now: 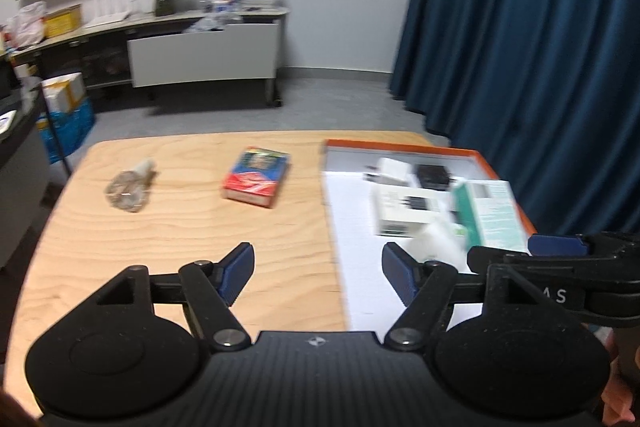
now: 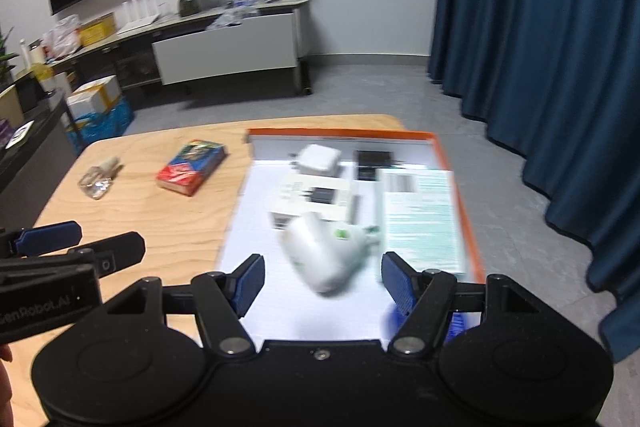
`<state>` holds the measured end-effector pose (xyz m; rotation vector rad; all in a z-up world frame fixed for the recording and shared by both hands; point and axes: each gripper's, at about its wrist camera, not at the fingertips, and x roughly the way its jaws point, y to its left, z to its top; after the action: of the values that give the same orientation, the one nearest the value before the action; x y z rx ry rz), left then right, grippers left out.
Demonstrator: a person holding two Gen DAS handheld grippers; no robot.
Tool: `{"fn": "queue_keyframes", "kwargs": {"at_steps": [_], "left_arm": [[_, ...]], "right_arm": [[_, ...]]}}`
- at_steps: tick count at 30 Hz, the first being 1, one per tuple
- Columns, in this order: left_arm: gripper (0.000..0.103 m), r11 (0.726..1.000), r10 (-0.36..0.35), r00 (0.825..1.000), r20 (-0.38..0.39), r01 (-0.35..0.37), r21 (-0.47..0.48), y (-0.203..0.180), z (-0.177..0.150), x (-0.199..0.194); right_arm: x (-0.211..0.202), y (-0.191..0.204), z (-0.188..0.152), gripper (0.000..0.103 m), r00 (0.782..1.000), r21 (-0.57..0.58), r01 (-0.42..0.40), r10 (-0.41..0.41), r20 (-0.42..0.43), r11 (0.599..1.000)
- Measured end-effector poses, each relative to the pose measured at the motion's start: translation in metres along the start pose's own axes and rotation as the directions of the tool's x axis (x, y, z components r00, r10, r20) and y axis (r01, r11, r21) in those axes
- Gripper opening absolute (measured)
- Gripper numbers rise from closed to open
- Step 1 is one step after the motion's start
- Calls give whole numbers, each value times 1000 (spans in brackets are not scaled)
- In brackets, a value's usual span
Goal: Organize rigid objects
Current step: 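Withdraw both grippers from the white box toward the table, then grasp the glass refill bottle with the left gripper while the right grasps the card box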
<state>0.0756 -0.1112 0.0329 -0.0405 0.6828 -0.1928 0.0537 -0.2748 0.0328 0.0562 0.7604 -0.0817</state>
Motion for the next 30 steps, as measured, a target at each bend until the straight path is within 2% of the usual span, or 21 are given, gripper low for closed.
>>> {"fn": "queue_keyframes", "kwargs": {"at_steps": [11, 18, 23, 30], "left_arm": [[72, 992, 109, 994, -2, -109, -56, 65, 5, 4], [72, 986, 145, 989, -17, -146, -86, 105, 11, 19], [72, 982, 164, 986, -25, -166, -88, 126, 16, 37], [77, 981, 174, 984, -38, -177, -79, 155, 25, 77]], "right_arm": [[31, 66, 16, 78, 995, -43, -93, 92, -35, 995], [57, 101, 29, 78, 990, -47, -134, 131, -59, 990], [77, 119, 38, 78, 988, -43, -144, 140, -68, 989], [104, 125, 51, 78, 987, -32, -139, 136, -85, 990]]}}
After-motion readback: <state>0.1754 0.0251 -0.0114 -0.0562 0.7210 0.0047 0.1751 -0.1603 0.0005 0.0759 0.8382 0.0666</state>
